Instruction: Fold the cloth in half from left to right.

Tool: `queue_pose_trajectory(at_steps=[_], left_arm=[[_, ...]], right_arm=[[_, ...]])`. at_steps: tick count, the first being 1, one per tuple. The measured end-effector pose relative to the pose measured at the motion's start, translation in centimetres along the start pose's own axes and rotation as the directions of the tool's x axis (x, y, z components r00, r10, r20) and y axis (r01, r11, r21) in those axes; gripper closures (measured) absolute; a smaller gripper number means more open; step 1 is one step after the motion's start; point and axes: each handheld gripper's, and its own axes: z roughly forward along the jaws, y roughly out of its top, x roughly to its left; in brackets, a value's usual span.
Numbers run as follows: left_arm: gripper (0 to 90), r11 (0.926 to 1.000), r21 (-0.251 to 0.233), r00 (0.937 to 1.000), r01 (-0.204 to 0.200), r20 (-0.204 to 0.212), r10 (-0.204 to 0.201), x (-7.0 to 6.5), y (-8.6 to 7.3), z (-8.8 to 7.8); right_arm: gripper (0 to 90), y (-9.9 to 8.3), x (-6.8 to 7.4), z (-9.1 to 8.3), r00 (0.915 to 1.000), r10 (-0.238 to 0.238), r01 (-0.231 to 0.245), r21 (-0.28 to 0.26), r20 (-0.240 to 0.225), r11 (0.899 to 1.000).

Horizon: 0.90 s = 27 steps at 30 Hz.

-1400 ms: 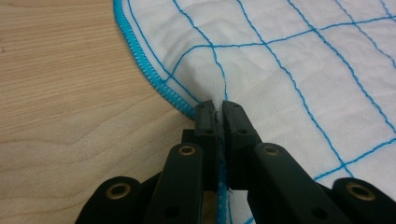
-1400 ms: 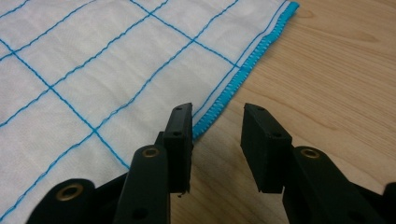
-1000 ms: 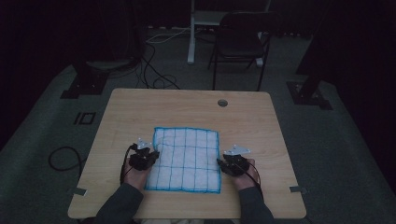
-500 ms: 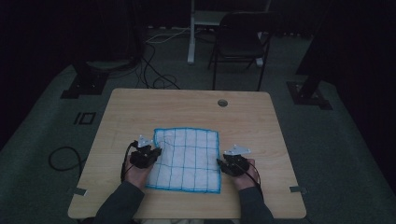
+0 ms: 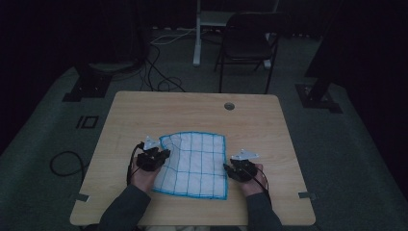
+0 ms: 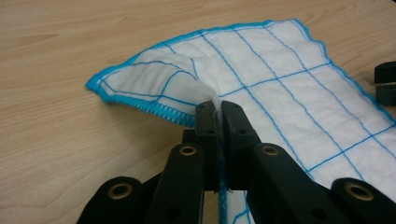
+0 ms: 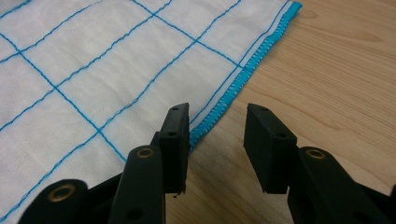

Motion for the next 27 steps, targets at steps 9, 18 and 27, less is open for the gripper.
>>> queue_pose_trajectory(at_steps=[9, 18, 27], left_arm=[[87.1, 0.9998, -0.016, 0.9998, -0.014, 0.017, 0.014, -0.8, 0.7, 0.0], [87.1, 0.9993, -0.023, 0.9988, -0.03, 0.037, 0.031, -1.6, 1.3, 0.1], [87.1, 0.9983, -0.034, 0.9967, -0.047, 0.064, 0.049, -2.6, 2.0, 0.3]], right_arm=[[60.6, -0.1, -0.1, -0.2, 1.0, 0.003, -0.003, -0.005, 0.002, 1.0], [60.0, 0.0, 0.1, -0.3, 0.9999, -0.009, 0.009, -0.001, 0.007, 1.0], [59.2, -0.1, 0.1, -0.4, 0.9998, -0.013, 0.013, 0.0, 0.014, 1.0]])
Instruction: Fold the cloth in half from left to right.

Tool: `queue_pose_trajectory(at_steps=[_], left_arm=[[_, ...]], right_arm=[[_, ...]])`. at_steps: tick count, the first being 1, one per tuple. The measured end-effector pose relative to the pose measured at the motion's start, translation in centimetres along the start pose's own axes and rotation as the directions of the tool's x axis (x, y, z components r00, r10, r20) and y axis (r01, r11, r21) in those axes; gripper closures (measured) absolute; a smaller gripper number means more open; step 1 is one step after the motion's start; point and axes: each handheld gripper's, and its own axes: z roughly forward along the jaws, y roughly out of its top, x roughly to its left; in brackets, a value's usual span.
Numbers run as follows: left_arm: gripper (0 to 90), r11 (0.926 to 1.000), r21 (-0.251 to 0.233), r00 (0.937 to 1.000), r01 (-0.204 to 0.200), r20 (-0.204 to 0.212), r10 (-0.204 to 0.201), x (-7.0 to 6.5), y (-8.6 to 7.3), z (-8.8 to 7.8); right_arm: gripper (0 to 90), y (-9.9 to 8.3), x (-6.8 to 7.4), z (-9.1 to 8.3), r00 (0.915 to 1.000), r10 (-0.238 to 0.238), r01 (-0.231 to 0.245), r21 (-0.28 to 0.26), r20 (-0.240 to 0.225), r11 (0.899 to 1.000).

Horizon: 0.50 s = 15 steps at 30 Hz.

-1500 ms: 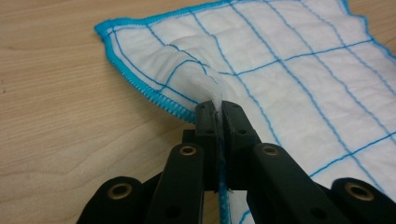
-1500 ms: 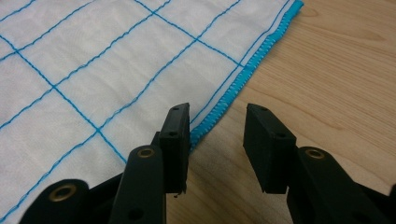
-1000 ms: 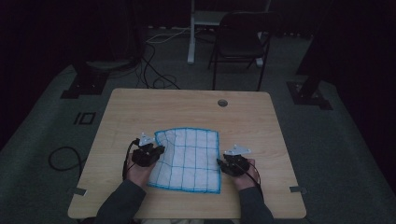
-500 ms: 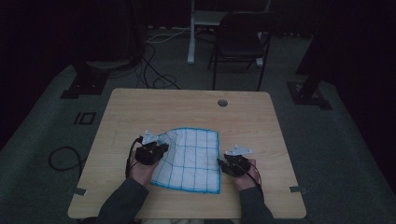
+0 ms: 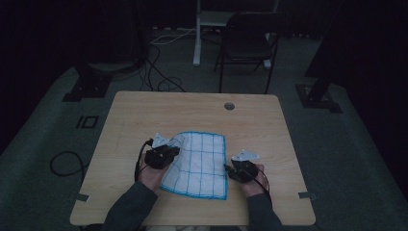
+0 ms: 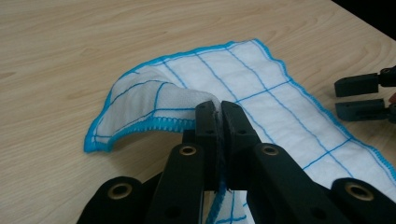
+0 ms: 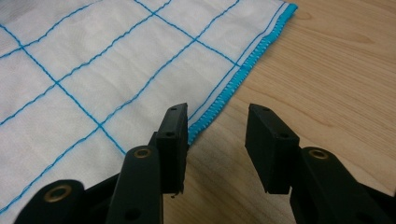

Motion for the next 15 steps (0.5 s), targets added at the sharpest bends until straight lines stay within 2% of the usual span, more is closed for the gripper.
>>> queue_pose_trajectory(at_steps=[15], left_arm=[[87.1, 0.9997, -0.014, 0.999, -0.022, 0.039, 0.022, -1.4, 1.2, 0.5]], right_arm=[[58.3, -0.1, -0.3, -0.6, 0.9999, 0.011, -0.011, -0.012, 0.012, 1.0]])
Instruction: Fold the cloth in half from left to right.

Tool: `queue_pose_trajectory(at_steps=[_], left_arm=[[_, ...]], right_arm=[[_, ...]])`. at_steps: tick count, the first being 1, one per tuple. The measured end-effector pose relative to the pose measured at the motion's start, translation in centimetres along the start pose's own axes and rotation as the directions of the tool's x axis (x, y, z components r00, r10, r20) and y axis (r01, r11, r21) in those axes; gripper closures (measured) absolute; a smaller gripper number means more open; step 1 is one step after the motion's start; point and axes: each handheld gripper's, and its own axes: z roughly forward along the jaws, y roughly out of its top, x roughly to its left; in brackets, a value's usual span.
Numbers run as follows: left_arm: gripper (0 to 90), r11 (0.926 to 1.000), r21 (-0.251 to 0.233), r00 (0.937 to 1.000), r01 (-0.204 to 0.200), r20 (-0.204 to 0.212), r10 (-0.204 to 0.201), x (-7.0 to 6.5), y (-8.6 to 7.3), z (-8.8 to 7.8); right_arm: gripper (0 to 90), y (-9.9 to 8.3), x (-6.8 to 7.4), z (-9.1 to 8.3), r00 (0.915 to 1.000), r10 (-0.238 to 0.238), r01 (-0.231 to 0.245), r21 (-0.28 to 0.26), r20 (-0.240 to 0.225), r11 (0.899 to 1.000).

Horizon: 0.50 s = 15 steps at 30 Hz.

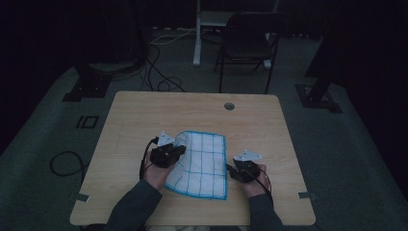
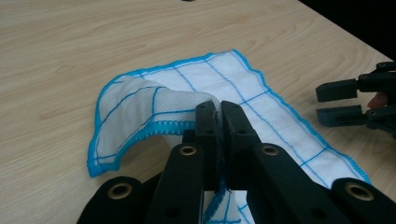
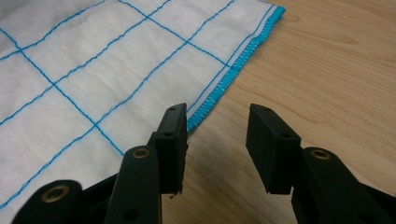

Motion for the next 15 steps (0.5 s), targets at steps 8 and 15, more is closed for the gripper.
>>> queue_pose_trajectory(at_steps=[8, 15], left_arm=[[87.1, 0.9999, 0.001, 0.9997, -0.016, 0.02, 0.016, -0.8, 0.7, 0.6], [87.1, 0.9998, 0.011, 0.9994, -0.018, 0.031, 0.018, -1.2, 0.9, 1.3]], right_arm=[[58.0, 0.0, -0.2, -0.3, 1.0, 0.003, -0.003, -0.004, 0.001, 1.0], [57.6, -0.1, -0.3, -0.5, 0.9999, 0.011, -0.011, -0.01, 0.004, 1.0]])
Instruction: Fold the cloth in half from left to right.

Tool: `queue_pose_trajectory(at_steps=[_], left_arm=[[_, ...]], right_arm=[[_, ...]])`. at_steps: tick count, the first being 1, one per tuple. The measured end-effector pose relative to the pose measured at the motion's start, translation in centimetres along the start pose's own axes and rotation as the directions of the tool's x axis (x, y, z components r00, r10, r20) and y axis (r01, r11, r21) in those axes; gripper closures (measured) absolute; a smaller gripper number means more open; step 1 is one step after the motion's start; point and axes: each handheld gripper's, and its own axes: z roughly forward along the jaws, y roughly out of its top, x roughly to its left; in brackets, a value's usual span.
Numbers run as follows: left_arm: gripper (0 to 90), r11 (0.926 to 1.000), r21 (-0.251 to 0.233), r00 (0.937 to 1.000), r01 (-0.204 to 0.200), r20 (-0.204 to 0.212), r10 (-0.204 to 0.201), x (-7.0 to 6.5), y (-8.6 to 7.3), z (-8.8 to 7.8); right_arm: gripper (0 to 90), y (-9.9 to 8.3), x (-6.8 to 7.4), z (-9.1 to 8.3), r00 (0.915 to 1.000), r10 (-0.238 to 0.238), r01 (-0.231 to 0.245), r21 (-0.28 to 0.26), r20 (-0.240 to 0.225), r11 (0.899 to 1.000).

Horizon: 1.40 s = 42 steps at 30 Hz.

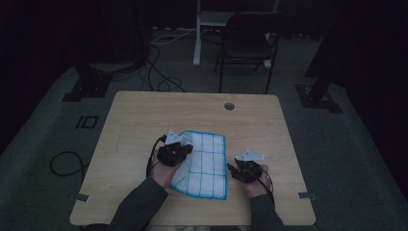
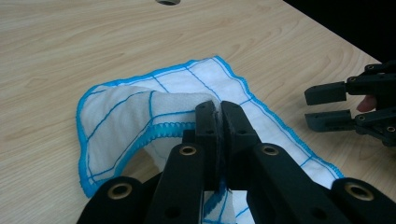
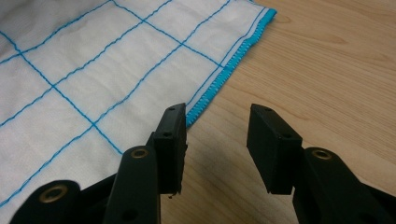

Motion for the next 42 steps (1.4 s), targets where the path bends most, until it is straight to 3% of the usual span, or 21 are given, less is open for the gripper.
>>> queue_pose_trajectory(at_steps=[31, 42], left_arm=[[87.1, 0.998, 0.053, 0.9984, -0.036, 0.045, 0.034, -2.0, 0.7, 3.3], [87.0, 0.994, 0.093, 0.9971, -0.058, 0.054, 0.053, -2.9, 0.9, 5.4]], right_arm=[[57.6, -0.3, -0.4, 0.3, 0.9998, 0.016, -0.016, 0.011, 0.008, 1.0], [57.6, -0.4, -0.5, 0.5, 0.9997, 0.022, -0.022, 0.017, 0.01, 1.0]])
